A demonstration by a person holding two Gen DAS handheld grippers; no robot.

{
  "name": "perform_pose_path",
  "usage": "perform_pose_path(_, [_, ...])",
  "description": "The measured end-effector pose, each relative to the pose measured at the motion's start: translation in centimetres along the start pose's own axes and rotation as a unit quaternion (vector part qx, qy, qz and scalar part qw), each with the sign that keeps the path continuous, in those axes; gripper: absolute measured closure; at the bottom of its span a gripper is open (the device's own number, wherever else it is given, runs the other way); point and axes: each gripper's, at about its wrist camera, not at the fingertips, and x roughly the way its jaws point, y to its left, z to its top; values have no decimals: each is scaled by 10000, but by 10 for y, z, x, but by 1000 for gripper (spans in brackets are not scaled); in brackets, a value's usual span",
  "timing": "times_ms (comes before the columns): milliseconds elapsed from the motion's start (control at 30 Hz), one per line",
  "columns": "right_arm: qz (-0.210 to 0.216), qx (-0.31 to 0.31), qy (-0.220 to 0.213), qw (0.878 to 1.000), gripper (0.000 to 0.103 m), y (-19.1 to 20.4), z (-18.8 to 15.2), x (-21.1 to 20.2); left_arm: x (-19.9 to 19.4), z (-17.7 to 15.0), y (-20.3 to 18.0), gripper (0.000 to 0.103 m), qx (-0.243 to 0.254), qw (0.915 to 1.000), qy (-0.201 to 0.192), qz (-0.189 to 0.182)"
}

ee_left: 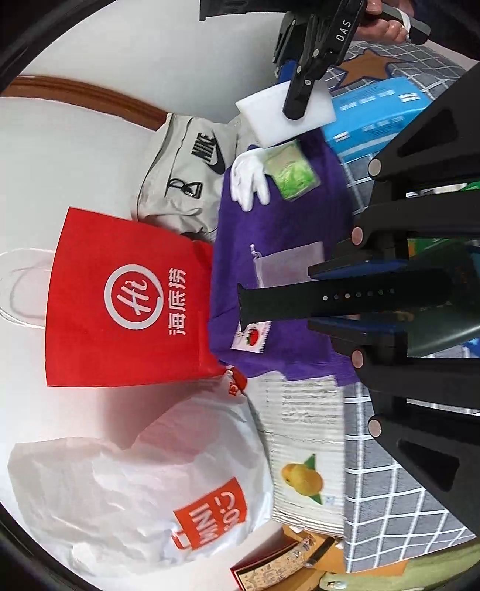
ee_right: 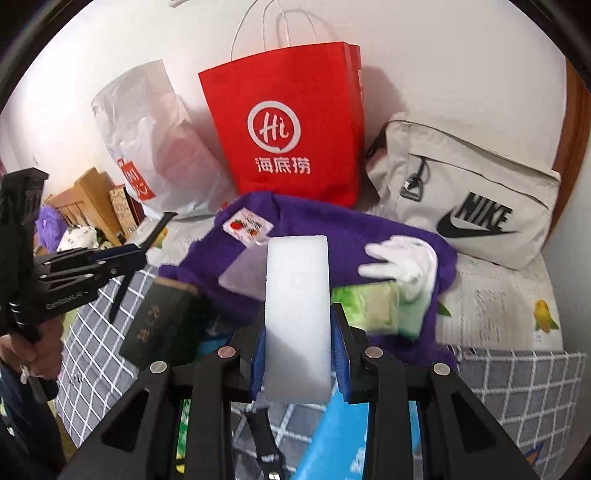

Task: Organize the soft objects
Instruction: 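Carry the strap with the left tool while the right tool carries the sponge toward the purple towel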

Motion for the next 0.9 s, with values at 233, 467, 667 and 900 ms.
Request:
perform_pose_path(233, [43, 102, 201, 9997, 72, -10, 19, 35, 31, 21, 7, 83, -63, 9999, 79, 80])
perform_pose_path(467, [150, 99, 498, 9986, 72, -11, 31, 77, 64, 34, 14, 83, -50, 9997, 234, 75])
perform_pose_path(667, [133, 71, 927, 9956, 72, -9, 26, 114, 90, 39, 22, 83, -183, 9990, 407, 22])
perform_pose_path(900, [74, 17, 1136, 9935, 72, -11, 24, 134, 115, 44, 26, 83, -229, 9977, 634, 13])
